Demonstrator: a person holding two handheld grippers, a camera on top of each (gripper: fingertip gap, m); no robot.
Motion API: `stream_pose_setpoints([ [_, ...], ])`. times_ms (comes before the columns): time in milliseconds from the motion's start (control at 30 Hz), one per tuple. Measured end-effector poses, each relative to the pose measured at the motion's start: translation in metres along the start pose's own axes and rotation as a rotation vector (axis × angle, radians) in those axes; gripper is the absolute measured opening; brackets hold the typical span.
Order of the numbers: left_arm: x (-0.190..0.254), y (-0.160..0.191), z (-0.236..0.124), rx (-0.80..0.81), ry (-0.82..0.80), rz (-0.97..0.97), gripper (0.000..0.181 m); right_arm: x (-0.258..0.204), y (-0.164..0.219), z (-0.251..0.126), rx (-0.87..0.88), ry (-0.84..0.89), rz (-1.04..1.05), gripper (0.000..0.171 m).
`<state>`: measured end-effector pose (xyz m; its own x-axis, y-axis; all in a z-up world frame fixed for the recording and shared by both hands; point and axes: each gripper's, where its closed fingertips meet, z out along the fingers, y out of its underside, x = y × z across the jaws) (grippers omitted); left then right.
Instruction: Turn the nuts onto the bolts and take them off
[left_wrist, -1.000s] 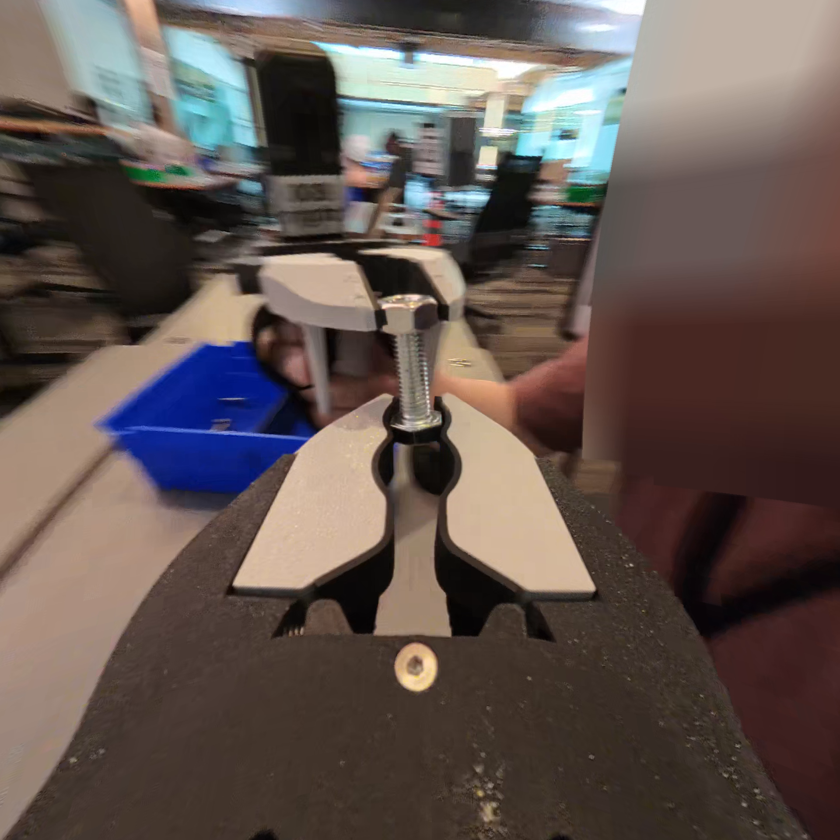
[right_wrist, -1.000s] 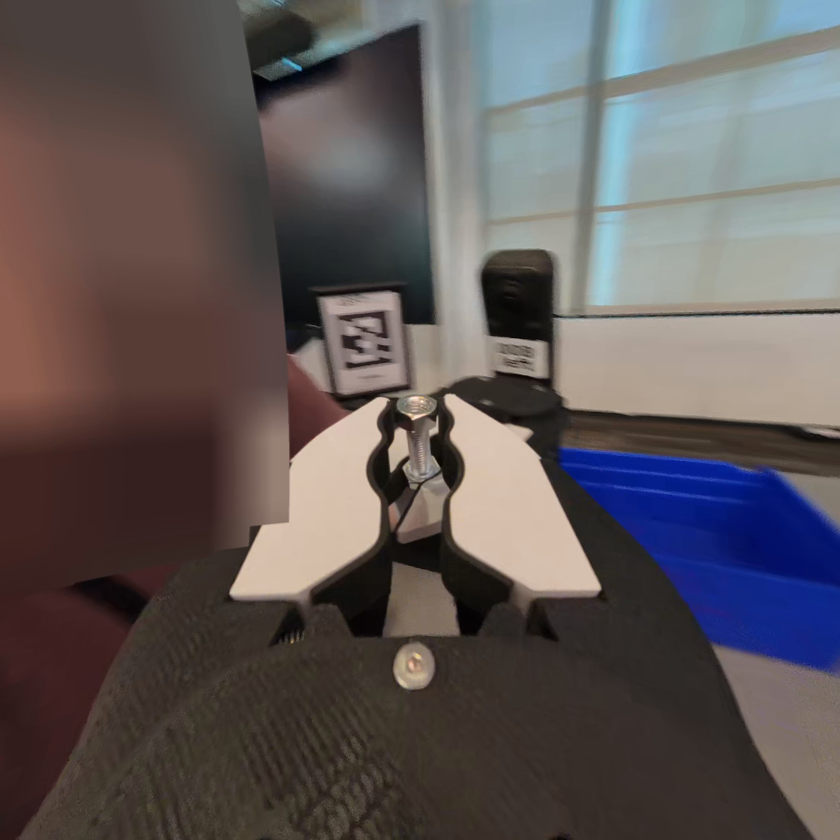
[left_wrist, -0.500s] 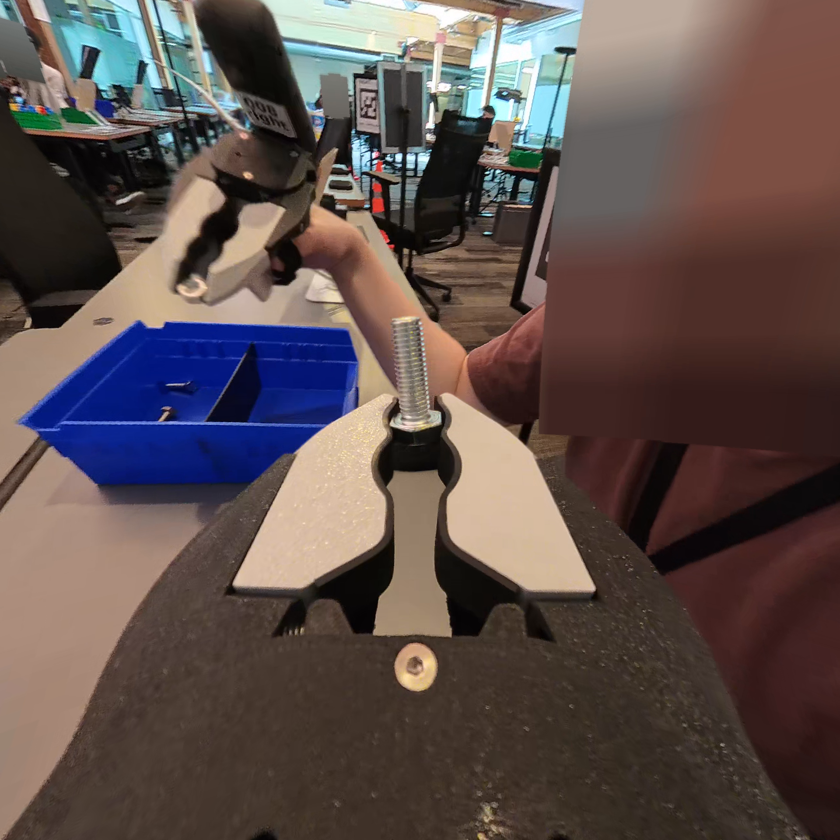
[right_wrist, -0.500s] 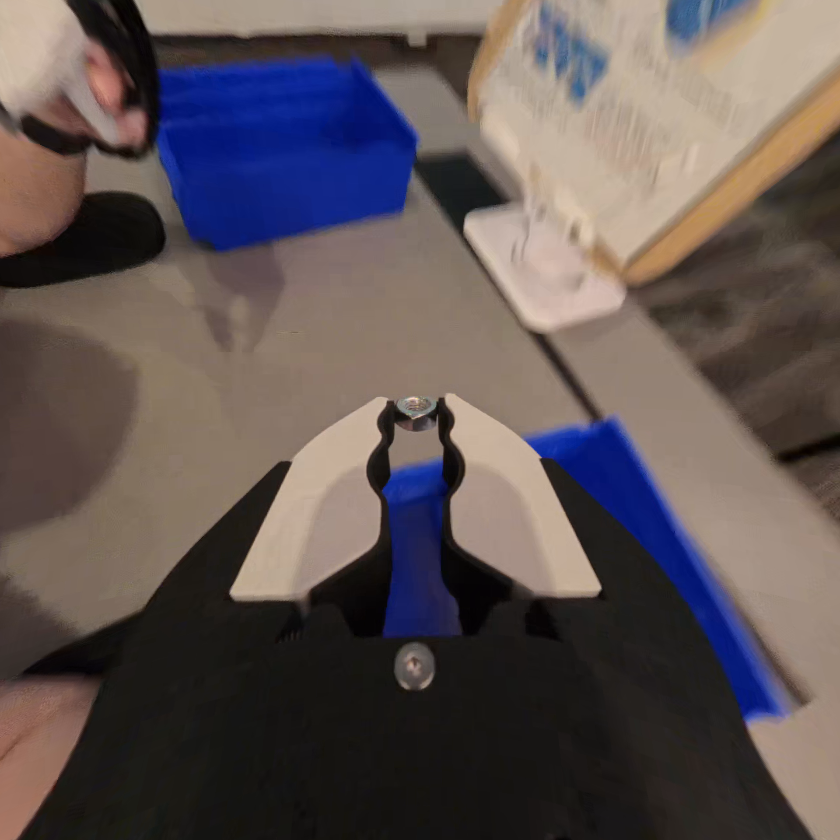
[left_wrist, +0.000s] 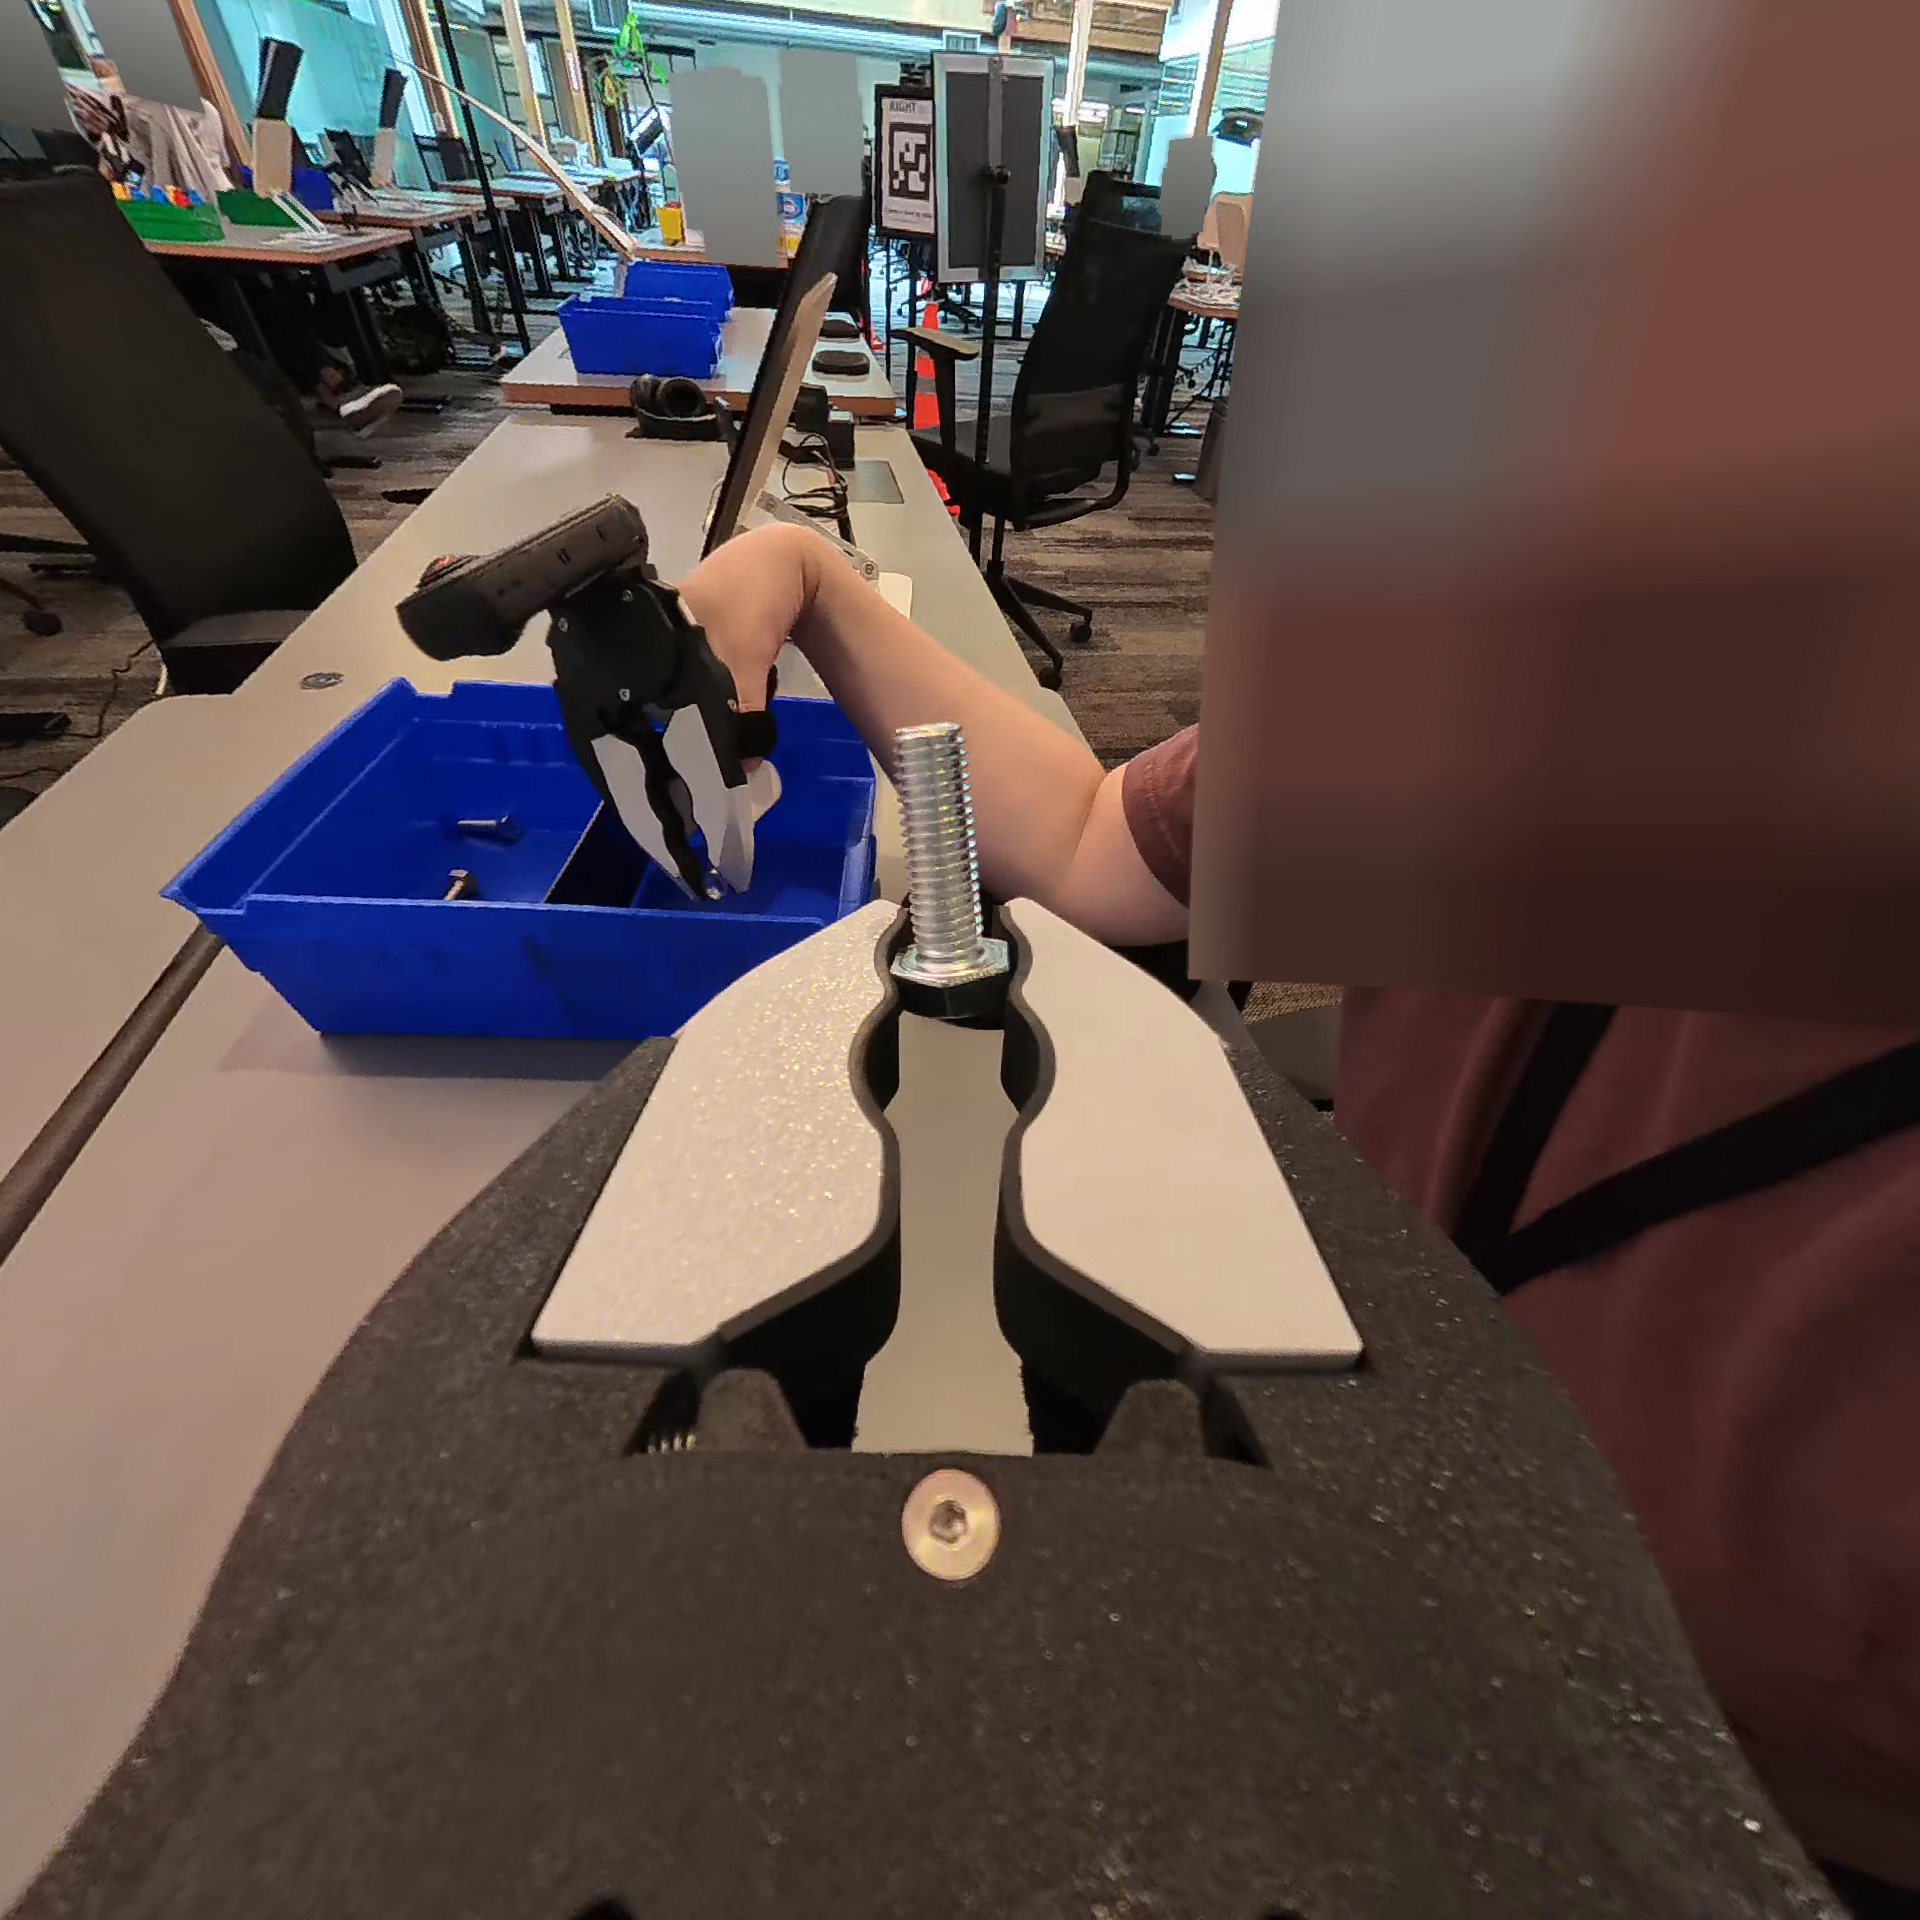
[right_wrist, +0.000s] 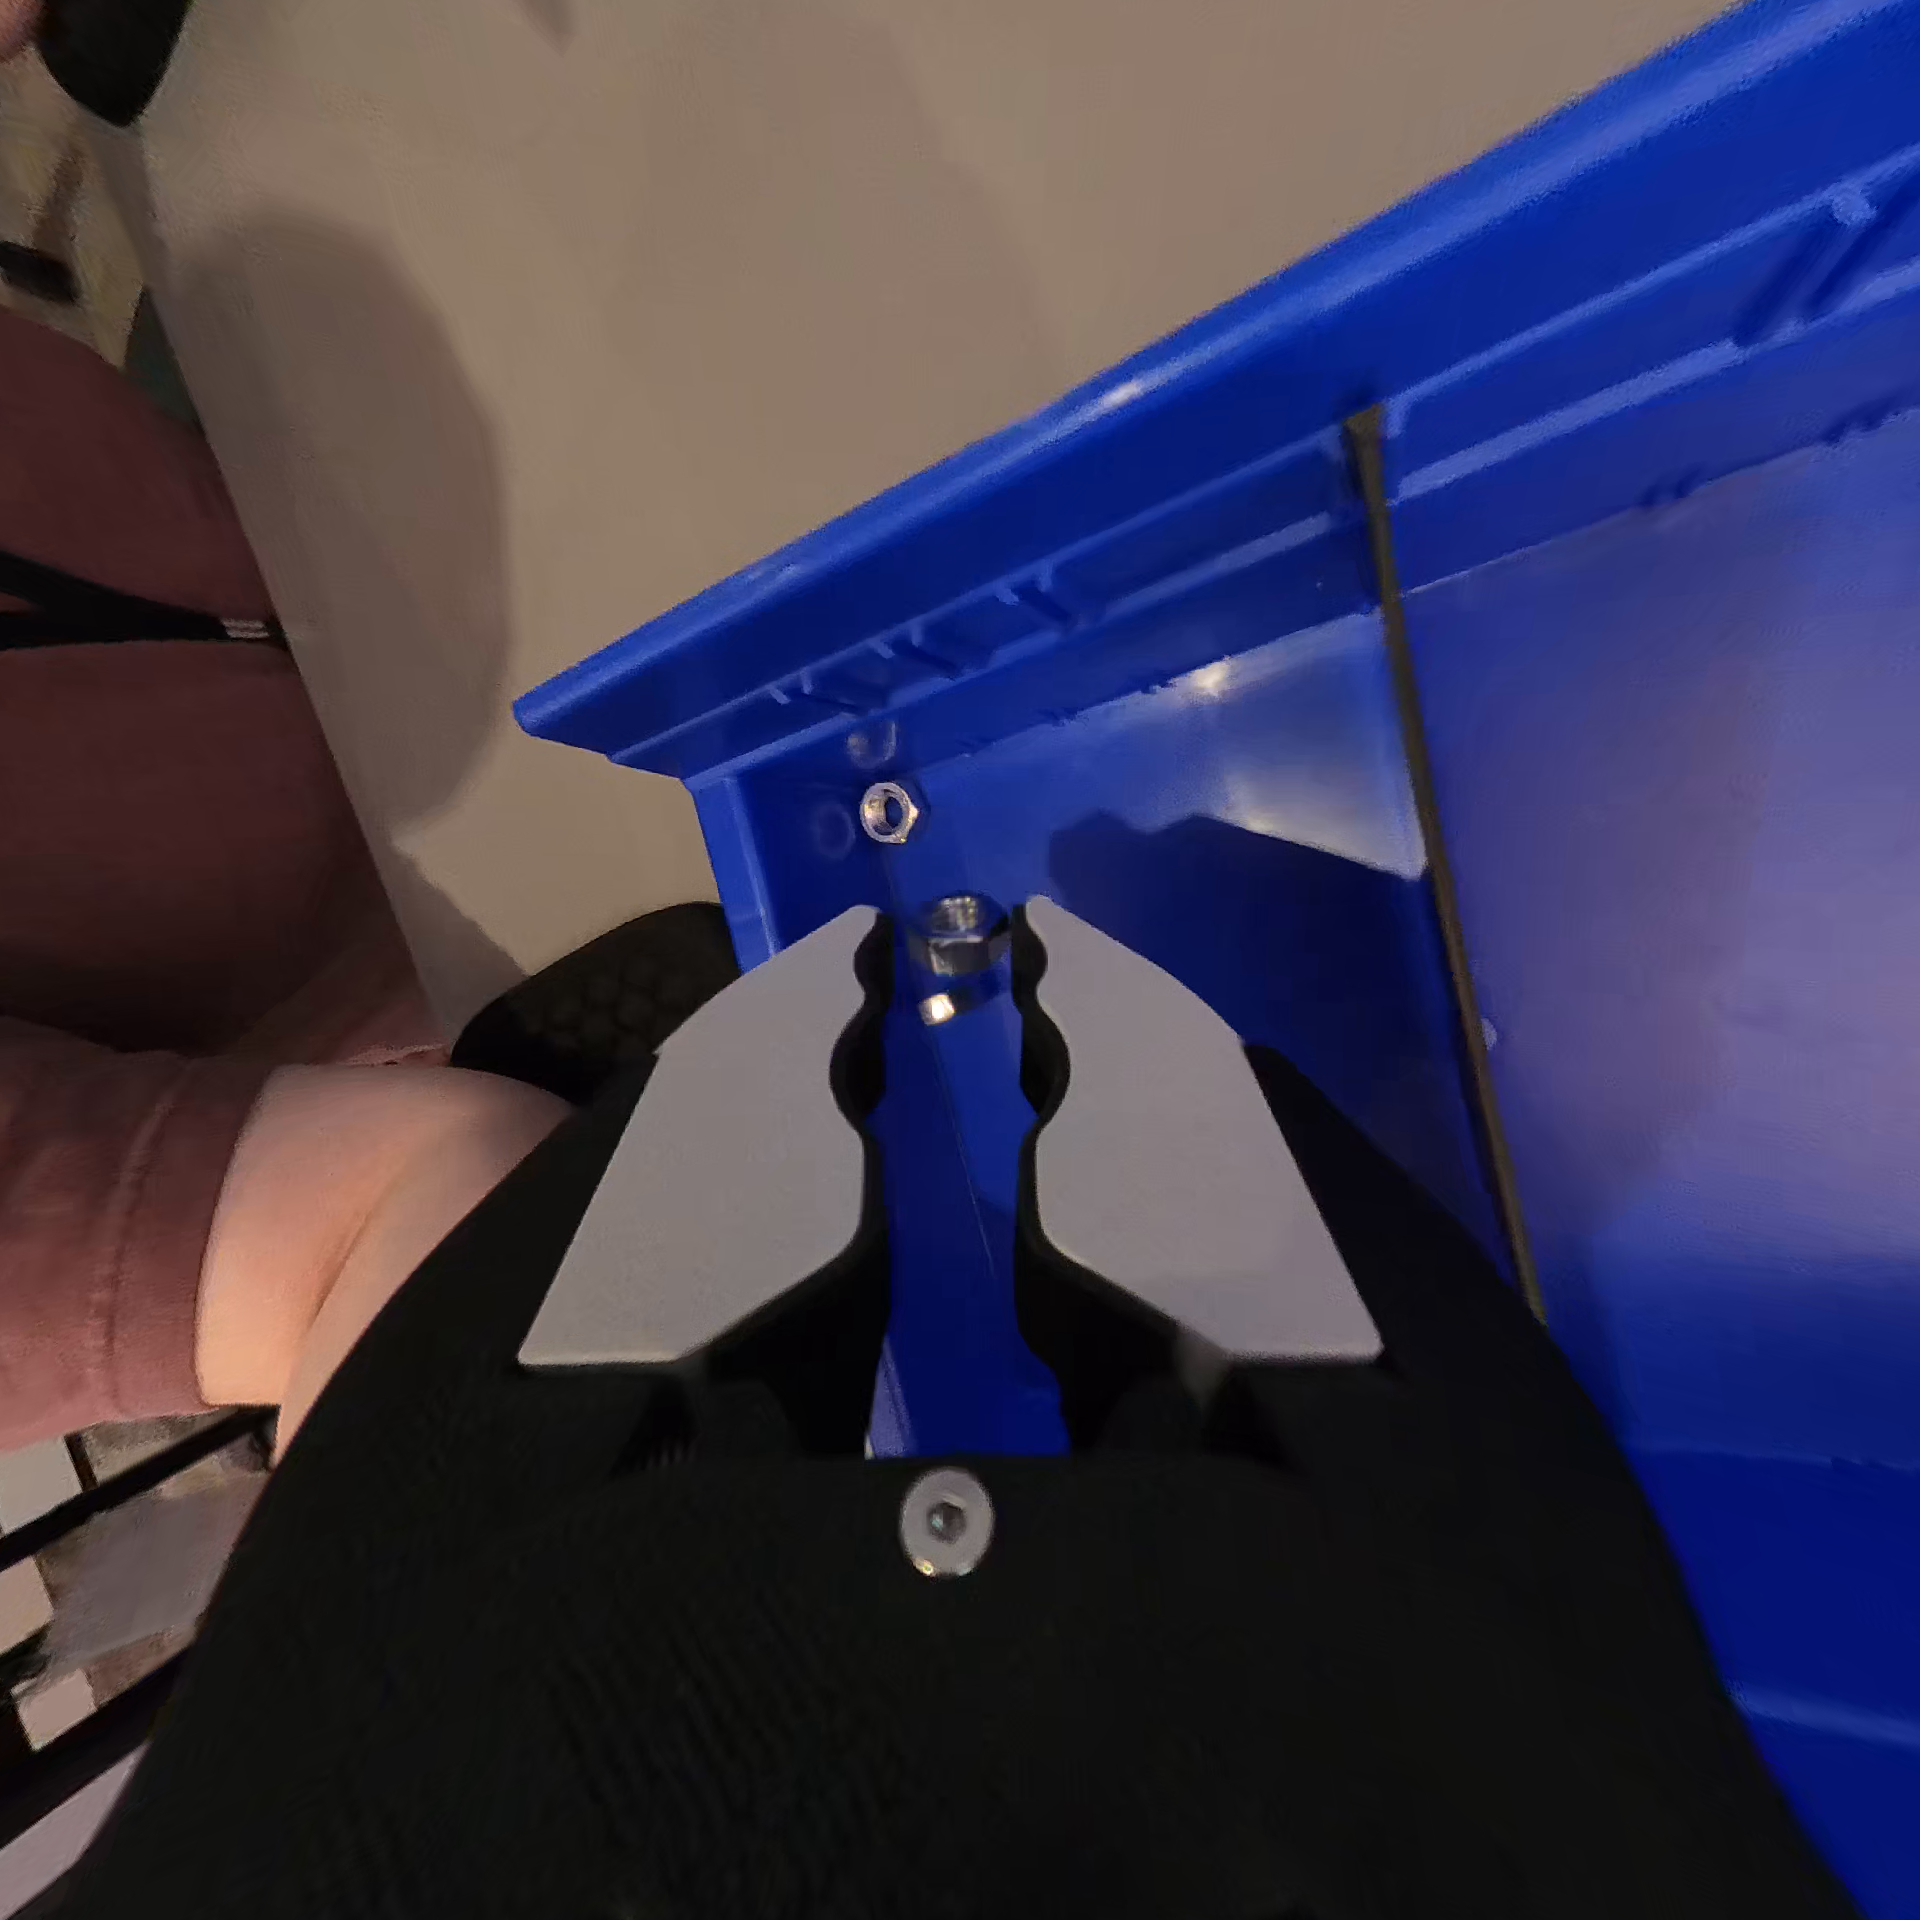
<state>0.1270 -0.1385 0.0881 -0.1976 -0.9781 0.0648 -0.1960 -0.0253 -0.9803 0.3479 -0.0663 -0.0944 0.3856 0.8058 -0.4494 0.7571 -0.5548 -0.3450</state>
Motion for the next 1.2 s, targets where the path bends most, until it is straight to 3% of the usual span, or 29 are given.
stream_pose_setpoints([
  [233, -0.004, 0.002, 0.001, -0.002, -0.015, -0.012, 0.014, 0.009, -0.009, -0.022, 0.095, 0.126, 0.012, 0.034],
  [367, -0.015, 0.004, 0.001, -0.001, -0.068, -0.031, 0.014, -0.021, -0.053, -0.045, 0.257, 0.222, -0.234, 0.039],
  [467, -0.029, 0.007, 0.003, -0.004, -0.149, -0.038, 0.014, -0.065, -0.113, -0.060, 0.457, 0.264, -0.497, 0.043],
  [533, -0.039, 0.010, 0.003, -0.009, -0.209, -0.039, 0.014, -0.108, -0.160, -0.071, 0.657, 0.190, -0.622, 0.042],
  [633, -0.046, 0.013, 0.004, -0.003, -0.239, -0.051, 0.014, -0.173, -0.206, -0.074, 0.896, -0.109, -0.675, 0.038],
  [767, -0.047, 0.011, 0.004, 0.019, -0.241, -0.064, 0.014, -0.193, -0.237, -0.060, 1.009, -0.231, -0.616, 0.034],
  [967, -0.047, 0.008, 0.003, 0.037, -0.234, -0.065, 0.014, -0.203, -0.247, -0.037, 1.016, -0.354, -0.607, 0.029],
  [1033, -0.048, 0.010, 0.004, 0.026, -0.236, -0.065, 0.014, -0.204, -0.248, -0.031, 1.006, -0.344, -0.630, 0.010],
  [1100, -0.050, 0.010, 0.004, 0.034, -0.247, -0.067, 0.015, -0.202, -0.247, -0.034, 1.014, -0.289, -0.657, 0.010],
  [1200, -0.053, 0.008, -0.003, 0.031, -0.267, -0.100, 0.039, -0.183, -0.236, -0.066, 1.030, -0.154, -0.649, 0.010],
])
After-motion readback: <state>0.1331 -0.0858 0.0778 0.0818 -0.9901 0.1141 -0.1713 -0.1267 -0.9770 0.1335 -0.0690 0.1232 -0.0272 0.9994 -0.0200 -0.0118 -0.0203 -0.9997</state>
